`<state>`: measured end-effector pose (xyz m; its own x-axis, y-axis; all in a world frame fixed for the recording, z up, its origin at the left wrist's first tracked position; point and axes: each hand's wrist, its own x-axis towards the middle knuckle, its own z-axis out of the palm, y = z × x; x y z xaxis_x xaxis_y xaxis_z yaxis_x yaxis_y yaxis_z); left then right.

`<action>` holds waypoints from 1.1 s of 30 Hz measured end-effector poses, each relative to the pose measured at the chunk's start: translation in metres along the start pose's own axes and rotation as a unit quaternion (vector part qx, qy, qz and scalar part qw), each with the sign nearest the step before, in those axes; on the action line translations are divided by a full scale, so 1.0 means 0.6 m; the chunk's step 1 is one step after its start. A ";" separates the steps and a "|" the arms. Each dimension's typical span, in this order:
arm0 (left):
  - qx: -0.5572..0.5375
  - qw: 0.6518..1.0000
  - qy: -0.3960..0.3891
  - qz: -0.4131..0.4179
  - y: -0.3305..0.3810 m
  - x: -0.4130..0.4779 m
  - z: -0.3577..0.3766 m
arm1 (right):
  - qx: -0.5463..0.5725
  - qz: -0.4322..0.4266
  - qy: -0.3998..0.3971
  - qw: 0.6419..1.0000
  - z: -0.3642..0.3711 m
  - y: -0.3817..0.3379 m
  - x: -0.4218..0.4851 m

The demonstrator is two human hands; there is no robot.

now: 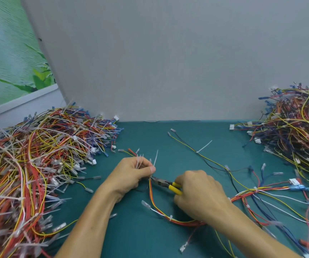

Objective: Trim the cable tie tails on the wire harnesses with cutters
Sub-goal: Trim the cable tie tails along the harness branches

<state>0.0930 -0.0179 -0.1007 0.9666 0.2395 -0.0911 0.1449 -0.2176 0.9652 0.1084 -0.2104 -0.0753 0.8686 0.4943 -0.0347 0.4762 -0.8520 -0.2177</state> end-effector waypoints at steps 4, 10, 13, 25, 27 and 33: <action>-0.003 1.000 0.004 -0.001 -0.003 0.001 0.000 | -0.011 0.006 -0.004 1.000 0.000 -0.006 -0.001; -0.012 1.000 0.008 -0.009 -0.005 0.003 0.000 | -0.016 0.010 0.004 1.000 0.002 -0.013 -0.003; -0.015 1.000 0.011 -0.013 -0.006 0.004 0.000 | -0.012 0.008 0.007 1.000 0.004 -0.017 -0.004; -0.011 1.000 0.022 -0.016 -0.010 0.007 -0.003 | -0.031 0.000 -0.001 1.000 0.004 -0.023 -0.004; -0.015 0.999 0.024 -0.017 -0.010 0.007 -0.003 | -0.033 -0.001 -0.003 0.999 0.003 -0.024 -0.004; -0.026 0.999 0.023 -0.018 -0.011 0.007 -0.005 | -0.023 0.005 -0.013 1.000 0.002 -0.023 0.001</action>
<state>0.0957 -0.0125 -0.1069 0.9504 0.2888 -0.1154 0.1668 -0.1599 0.9729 0.1021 -0.1984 -0.0737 0.8695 0.4901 -0.0619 0.4744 -0.8633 -0.1722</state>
